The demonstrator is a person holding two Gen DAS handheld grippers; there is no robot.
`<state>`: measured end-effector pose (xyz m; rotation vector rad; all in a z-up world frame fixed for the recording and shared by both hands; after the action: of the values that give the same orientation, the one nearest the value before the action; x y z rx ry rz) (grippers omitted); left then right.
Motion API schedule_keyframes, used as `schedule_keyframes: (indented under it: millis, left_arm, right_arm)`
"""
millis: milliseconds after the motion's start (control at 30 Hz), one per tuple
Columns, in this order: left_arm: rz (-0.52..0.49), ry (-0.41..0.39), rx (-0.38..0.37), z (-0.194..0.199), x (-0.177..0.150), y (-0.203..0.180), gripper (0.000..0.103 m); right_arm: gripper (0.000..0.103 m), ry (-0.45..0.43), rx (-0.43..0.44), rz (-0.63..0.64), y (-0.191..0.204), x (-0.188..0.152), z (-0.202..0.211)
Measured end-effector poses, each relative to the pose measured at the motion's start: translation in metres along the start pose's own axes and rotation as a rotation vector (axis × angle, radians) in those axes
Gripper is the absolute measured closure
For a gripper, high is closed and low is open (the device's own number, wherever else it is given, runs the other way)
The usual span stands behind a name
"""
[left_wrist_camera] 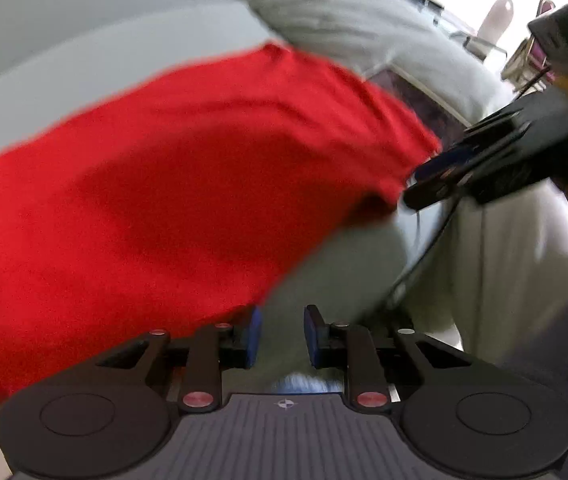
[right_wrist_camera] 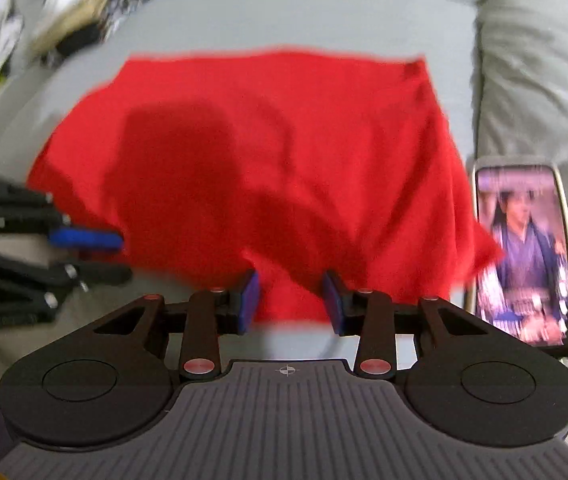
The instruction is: Fold clothes
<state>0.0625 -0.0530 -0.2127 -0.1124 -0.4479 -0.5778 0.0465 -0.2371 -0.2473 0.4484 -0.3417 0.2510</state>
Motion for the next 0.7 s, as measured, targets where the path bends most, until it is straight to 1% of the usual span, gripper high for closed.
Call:
schedule_keyframes:
  millis: [33, 67, 100, 133, 167, 200, 233, 300, 367, 400, 433, 467, 500, 533, 567, 600, 633, 667, 700]
  left_arm:
    - [0.009, 0.000, 0.013, 0.004, -0.003, 0.005, 0.082]
    - [0.035, -0.019, 0.027, 0.010, -0.003, 0.014, 0.082]
    - [0.062, -0.040, 0.042, 0.016, -0.002, 0.024, 0.081]
    - [0.120, -0.074, 0.047, 0.024, 0.002, 0.036, 0.080]
    - [0.202, -0.117, 0.040, 0.033, 0.009, 0.052, 0.080]
    - [0.287, -0.160, 0.029, 0.041, 0.016, 0.066, 0.073]
    - [0.368, -0.199, 0.023, 0.048, 0.022, 0.082, 0.066]
    - [0.507, -0.250, 0.008, 0.060, 0.032, 0.111, 0.063]
    - [0.625, -0.285, -0.003, 0.067, 0.041, 0.141, 0.059]
    - [0.679, -0.299, -0.005, 0.068, 0.046, 0.156, 0.057]
    - [0.696, -0.303, 0.039, 0.061, 0.049, 0.170, 0.054]
    - [0.710, -0.307, 0.086, 0.054, 0.052, 0.183, 0.053]
    - [0.724, -0.310, 0.133, 0.046, 0.055, 0.197, 0.054]
    - [0.737, -0.313, 0.180, 0.039, 0.058, 0.211, 0.054]
    - [0.757, -0.299, 0.212, 0.027, 0.059, 0.225, 0.054]
    - [0.778, -0.284, 0.242, 0.014, 0.059, 0.239, 0.054]
    - [0.798, -0.269, 0.273, 0.001, 0.060, 0.254, 0.055]
    - [0.830, -0.262, 0.253, -0.010, 0.058, 0.262, 0.055]
    - [0.869, -0.256, 0.215, -0.021, 0.057, 0.269, 0.055]
  right_arm:
    - [0.062, 0.037, 0.017, -0.027, -0.001, -0.005, 0.006]
    - [0.062, 0.055, 0.046, -0.078, -0.005, -0.010, 0.013]
    - [0.063, 0.032, 0.071, -0.110, -0.007, -0.010, 0.021]
    - [0.060, -0.011, 0.088, -0.128, -0.009, -0.007, 0.030]
    - [0.058, -0.056, 0.105, -0.146, -0.012, -0.003, 0.039]
    - [0.050, -0.130, 0.108, -0.166, -0.014, 0.005, 0.051]
    - [0.047, -0.196, 0.110, -0.184, -0.017, 0.013, 0.060]
    - [0.047, -0.309, 0.132, -0.242, -0.025, 0.032, 0.075]
    - [0.046, -0.380, 0.166, -0.328, -0.031, 0.049, 0.083]
    - [0.043, -0.413, 0.187, -0.375, -0.037, 0.057, 0.086]
    - [0.040, -0.433, 0.198, -0.404, -0.043, 0.065, 0.087]
    - [0.038, -0.454, 0.206, -0.432, -0.048, 0.072, 0.087]
    - [0.037, -0.468, 0.196, -0.438, -0.055, 0.082, 0.084]
    - [0.037, -0.479, 0.175, -0.430, -0.060, 0.092, 0.077]
    - [0.037, -0.479, 0.145, -0.425, -0.064, 0.100, 0.067]
    - [0.037, -0.473, 0.120, -0.441, -0.077, 0.109, 0.055]
    - [0.040, -0.469, 0.096, -0.458, -0.089, 0.118, 0.043]
    - [0.042, -0.468, 0.095, -0.480, -0.100, 0.124, 0.030]
    - [0.043, -0.469, 0.098, -0.507, -0.113, 0.131, 0.017]
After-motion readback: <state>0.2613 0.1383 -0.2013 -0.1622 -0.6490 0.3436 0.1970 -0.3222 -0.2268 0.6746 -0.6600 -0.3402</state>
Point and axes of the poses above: each gripper's, at about its wrist camera, not at the fingertips, and z roughly against the way its jaws point, y to its left, x to its top, the point moved 6 cm from there along -z, roughly the way its jaws point, and after that the axes turned 14 degrees about x, right-handed, at the moved point
